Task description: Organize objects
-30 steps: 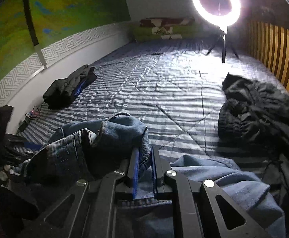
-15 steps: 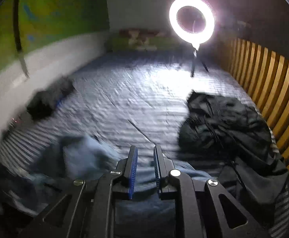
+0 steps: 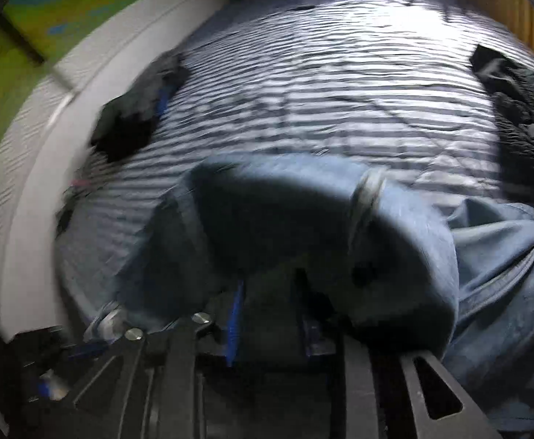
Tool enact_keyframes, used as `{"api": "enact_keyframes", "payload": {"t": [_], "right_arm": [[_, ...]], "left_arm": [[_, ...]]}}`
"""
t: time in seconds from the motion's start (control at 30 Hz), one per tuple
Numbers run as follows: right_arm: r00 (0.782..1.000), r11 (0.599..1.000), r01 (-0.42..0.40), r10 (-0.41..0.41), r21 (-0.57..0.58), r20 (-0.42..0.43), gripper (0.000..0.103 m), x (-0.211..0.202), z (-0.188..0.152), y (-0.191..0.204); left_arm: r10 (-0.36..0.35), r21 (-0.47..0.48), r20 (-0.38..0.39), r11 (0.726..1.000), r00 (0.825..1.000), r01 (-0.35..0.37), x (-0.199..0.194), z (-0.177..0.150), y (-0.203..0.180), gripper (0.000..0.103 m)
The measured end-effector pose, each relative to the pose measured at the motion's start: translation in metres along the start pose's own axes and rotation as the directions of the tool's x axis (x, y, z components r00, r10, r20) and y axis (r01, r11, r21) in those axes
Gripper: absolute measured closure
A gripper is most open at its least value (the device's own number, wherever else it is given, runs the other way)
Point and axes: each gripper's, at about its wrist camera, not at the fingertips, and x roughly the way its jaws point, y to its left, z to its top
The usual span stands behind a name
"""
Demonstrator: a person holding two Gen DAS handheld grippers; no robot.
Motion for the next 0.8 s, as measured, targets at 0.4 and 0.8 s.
{"api": "enact_keyframes", "payload": {"t": [0.4,0.8], "right_arm": [[1.000,0.994,-0.019,0.020,0.111,-0.007,0.064,-0.013,-0.005,-0.014],[0.999,0.975,-0.023,0.015,0.222,0.038,0.063,-0.004,0.015,-0.039]], "left_arm": [[0.035,-0.099,0.003,0.995,0.999,-0.034,-0.033,-0.028,0.047,0.038],[-0.014,-0.154,0.006,0.988,1.000,0.015,-0.009,-0.020,0.046,0.083]]}}
